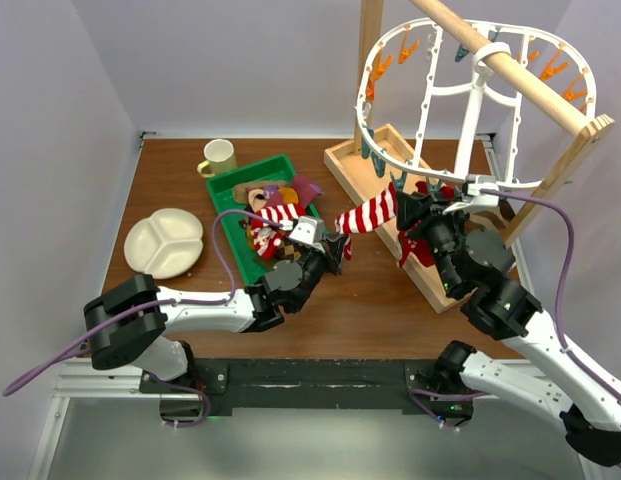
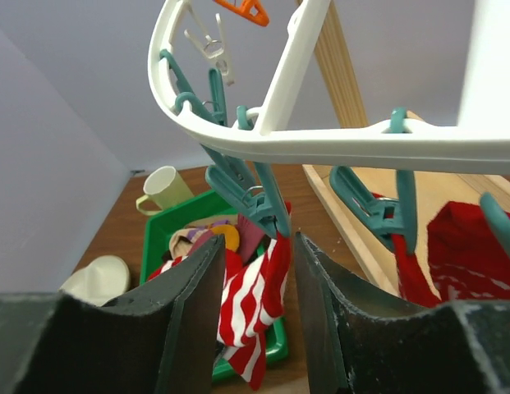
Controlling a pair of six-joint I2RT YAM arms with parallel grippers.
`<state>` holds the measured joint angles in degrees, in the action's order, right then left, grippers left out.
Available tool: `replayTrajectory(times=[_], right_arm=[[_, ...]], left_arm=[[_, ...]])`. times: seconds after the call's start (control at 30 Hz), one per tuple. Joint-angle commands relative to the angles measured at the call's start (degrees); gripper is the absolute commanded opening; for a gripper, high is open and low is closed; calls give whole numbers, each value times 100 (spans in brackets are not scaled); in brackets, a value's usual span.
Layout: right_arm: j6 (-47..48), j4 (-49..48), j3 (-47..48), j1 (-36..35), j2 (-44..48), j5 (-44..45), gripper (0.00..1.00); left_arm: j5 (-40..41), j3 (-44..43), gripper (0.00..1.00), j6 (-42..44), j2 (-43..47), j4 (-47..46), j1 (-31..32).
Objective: Remove the socks clipped to the hanger
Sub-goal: Remove the sock from the hanger.
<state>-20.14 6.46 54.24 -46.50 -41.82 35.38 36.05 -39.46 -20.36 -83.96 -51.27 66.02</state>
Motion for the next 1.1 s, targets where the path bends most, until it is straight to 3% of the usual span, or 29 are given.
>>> replayTrajectory(times=[0.0,0.43,1.07], right_arm=[[27,-145,-45,1,192,66,46],[344,-443,166,1,-458,-110,57],[546,-962,245,-8,-563,374,55]], left_arm=[[253,18,0,-3,161,-208,-10],[192,105,0,-117,231,-129,-19],[174,334,0,-346,302,-6,-10]])
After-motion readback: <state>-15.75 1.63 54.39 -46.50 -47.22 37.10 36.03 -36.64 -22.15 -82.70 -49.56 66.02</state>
